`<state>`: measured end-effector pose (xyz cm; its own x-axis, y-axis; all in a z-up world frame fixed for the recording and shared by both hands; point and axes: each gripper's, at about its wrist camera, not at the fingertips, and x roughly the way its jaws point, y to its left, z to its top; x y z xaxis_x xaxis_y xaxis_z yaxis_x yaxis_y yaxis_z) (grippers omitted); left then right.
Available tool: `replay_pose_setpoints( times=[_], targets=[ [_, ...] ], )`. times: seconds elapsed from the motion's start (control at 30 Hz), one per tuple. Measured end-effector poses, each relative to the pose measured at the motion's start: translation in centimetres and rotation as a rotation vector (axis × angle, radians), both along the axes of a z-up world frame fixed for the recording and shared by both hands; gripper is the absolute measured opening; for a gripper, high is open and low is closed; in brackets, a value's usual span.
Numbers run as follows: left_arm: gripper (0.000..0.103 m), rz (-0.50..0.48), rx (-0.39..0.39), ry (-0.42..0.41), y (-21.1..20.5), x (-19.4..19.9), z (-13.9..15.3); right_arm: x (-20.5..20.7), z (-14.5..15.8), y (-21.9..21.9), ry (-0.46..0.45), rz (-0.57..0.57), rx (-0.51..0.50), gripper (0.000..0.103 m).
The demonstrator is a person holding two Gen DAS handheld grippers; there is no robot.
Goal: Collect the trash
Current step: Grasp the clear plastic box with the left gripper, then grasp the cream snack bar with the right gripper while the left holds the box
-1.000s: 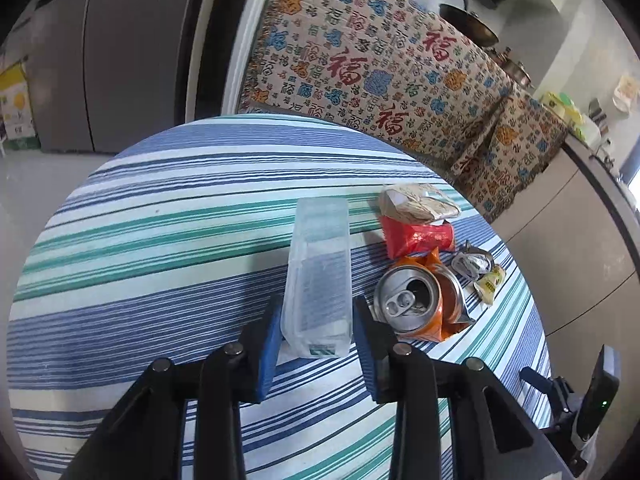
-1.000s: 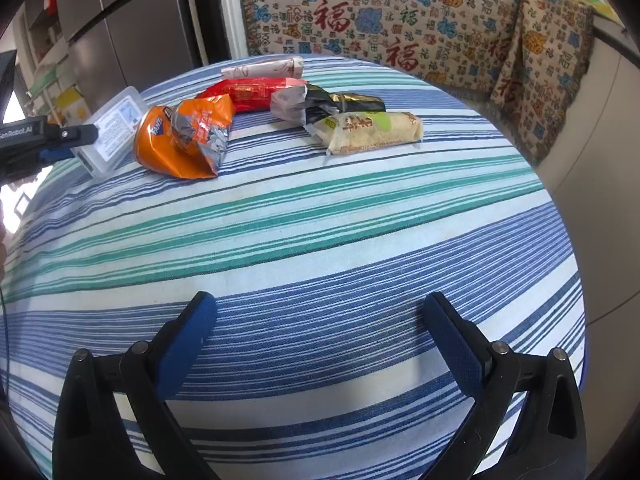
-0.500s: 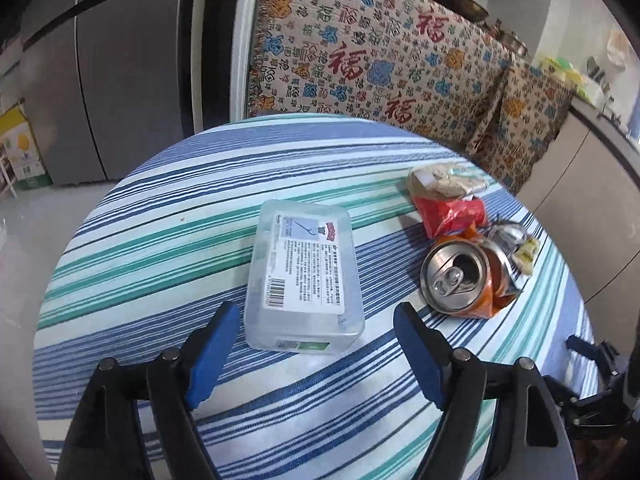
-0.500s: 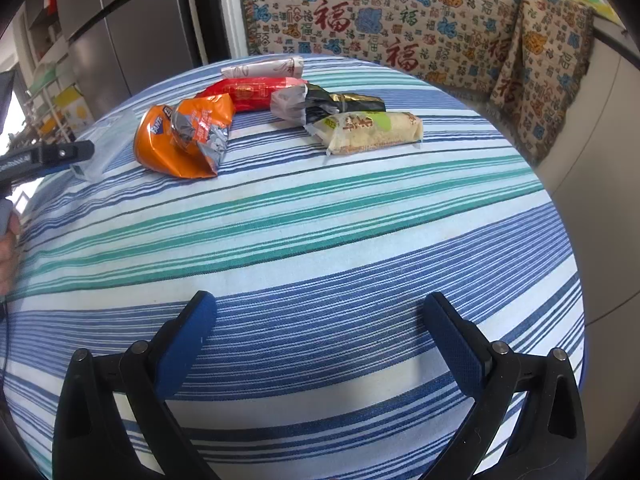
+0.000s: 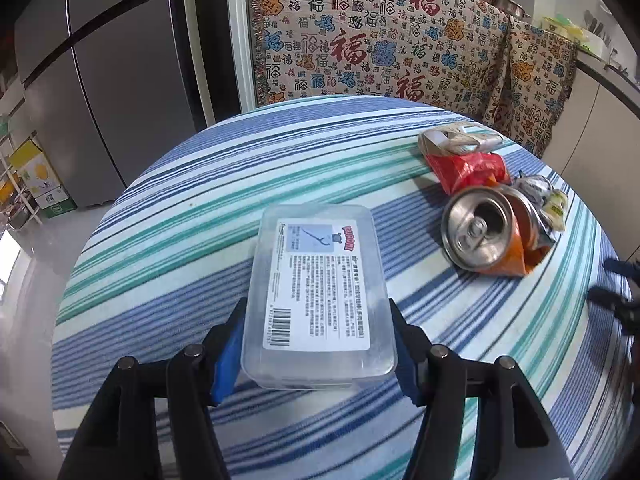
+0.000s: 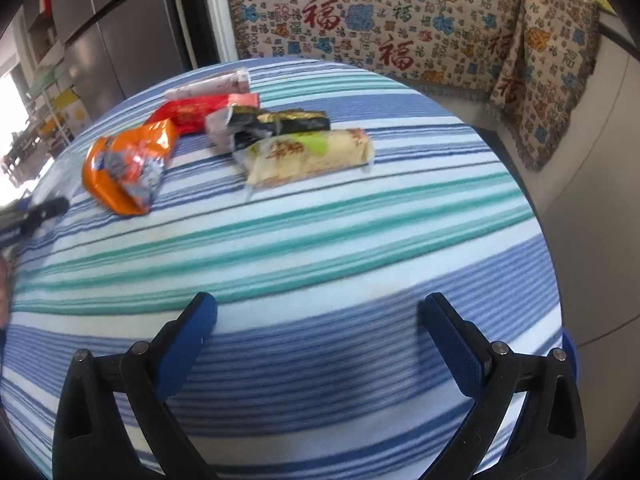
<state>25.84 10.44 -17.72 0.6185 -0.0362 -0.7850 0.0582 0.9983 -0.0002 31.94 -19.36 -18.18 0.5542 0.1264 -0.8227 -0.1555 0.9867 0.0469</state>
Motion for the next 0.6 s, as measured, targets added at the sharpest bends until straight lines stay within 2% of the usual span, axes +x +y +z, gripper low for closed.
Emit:
replay_pose_setpoints(
  times=[0.13,0.23,0.33,0.37,0.43,0.47,0.53,0.6],
  targets=[
    [0.064,-0.006,0.0,0.001,-0.9,-2.0,0.0,4.0,1.2,-1.3,-0.004,0.106,0.136,0.102],
    [0.064,-0.002,0.002,0.001,-1.2,-2.2,0.0,6.8,2.0,-0.9,-0.028,0.137,0.098,0.102],
    [0.064,0.002,0.001,0.002,-1.2,-2.0,0.0,9.5,0.6,-0.7,0.051,0.165,0.158,0.103],
    [0.065,0.002,0.0,0.003,-1.1,-2.0,0.0,9.6,0.4,-0.6,0.044,0.175,0.167,0.102],
    [0.065,0.001,-0.004,0.002,-1.1,-2.0,0.0,8.9,0.6,-0.1,0.06,0.241,0.237,0.087],
    [0.065,0.001,-0.005,0.002,-1.0,-1.9,0.0,8.1,0.8,0.3,0.076,0.281,0.282,0.084],
    [0.065,0.0,0.0,0.002,-1.1,-1.9,0.0,5.5,0.9,1.9,0.13,0.4,0.346,0.082],
    [0.065,0.0,0.004,0.002,-1.1,-1.8,0.0,2.0,0.9,4.1,0.188,0.556,0.359,0.082]
  ],
)
